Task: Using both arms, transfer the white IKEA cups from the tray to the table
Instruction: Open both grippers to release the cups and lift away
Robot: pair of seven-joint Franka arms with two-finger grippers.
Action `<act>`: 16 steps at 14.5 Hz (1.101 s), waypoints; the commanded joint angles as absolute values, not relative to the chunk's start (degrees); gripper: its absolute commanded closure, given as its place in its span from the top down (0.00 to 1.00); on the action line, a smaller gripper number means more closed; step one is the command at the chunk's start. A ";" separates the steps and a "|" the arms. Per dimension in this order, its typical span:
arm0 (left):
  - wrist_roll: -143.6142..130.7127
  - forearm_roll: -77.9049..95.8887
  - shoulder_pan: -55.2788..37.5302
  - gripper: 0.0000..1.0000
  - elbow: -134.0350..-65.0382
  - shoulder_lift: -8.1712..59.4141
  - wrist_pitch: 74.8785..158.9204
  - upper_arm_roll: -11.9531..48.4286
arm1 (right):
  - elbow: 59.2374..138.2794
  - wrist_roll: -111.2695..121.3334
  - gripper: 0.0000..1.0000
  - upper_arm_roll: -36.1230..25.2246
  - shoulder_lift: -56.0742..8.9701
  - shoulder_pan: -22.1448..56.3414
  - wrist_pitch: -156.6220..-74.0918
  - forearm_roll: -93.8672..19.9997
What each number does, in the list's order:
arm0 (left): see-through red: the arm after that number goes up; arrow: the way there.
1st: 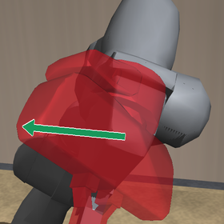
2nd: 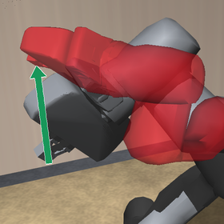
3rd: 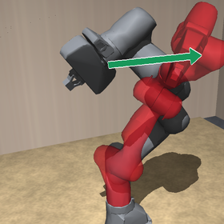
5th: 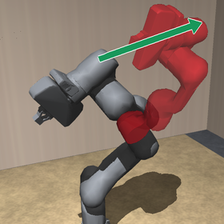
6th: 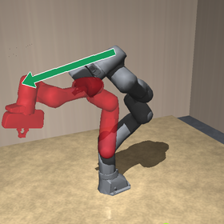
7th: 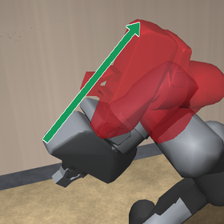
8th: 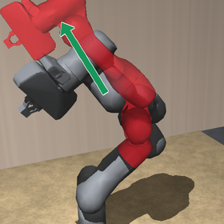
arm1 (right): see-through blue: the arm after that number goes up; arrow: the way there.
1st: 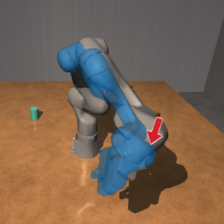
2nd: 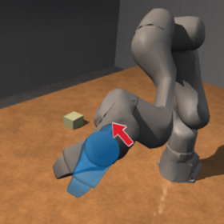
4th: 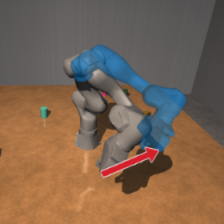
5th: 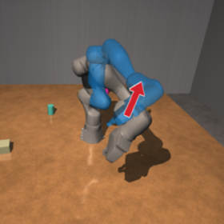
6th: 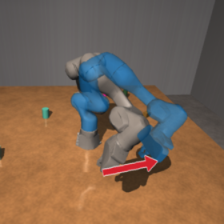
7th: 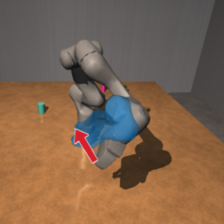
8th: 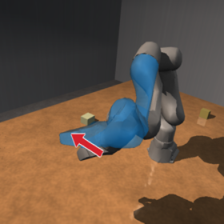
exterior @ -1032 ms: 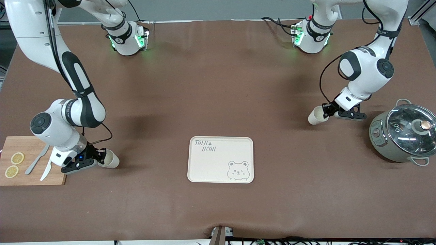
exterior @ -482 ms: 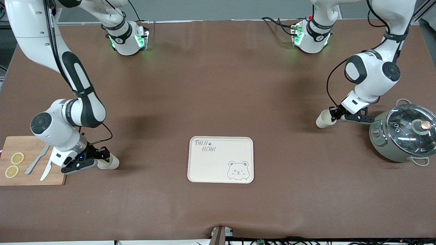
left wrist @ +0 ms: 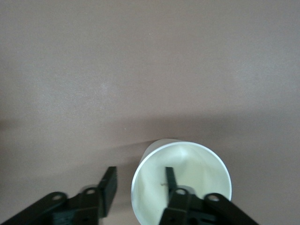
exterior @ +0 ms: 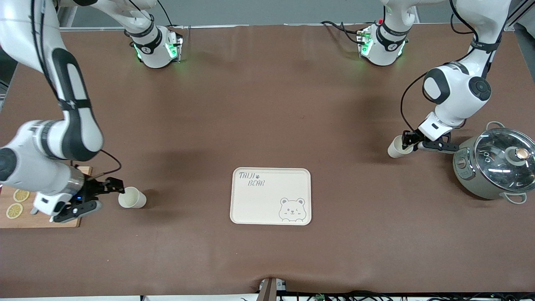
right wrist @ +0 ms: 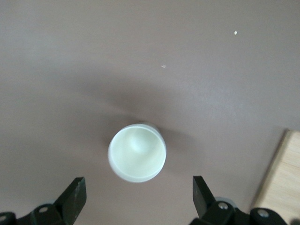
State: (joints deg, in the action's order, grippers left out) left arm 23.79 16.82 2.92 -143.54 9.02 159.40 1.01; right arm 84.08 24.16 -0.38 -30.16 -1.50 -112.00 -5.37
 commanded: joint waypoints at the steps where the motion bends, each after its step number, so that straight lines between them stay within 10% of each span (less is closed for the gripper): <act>1: 23.65 15.73 3.16 1.00 -143.09 7.74 159.35 1.05 | 70.36 20.25 1.00 -0.35 -30.15 -0.71 -93.75 -3.00; 9: 15.31 14.34 3.25 1.00 -138.36 -0.44 144.52 1.41 | 66.62 7.30 1.00 -0.35 -17.86 -0.44 -78.32 -2.90; 16: -0.08 0.70 2.72 1.00 -118.31 1.76 121.03 2.99 | 86.35 1.84 1.00 -0.26 -10.92 -0.62 -94.18 -2.64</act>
State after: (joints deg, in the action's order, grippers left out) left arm 1.86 2.08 2.75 -122.22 0.09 124.10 2.39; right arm 75.46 2.54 -0.62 -16.11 -0.29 -88.03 -3.34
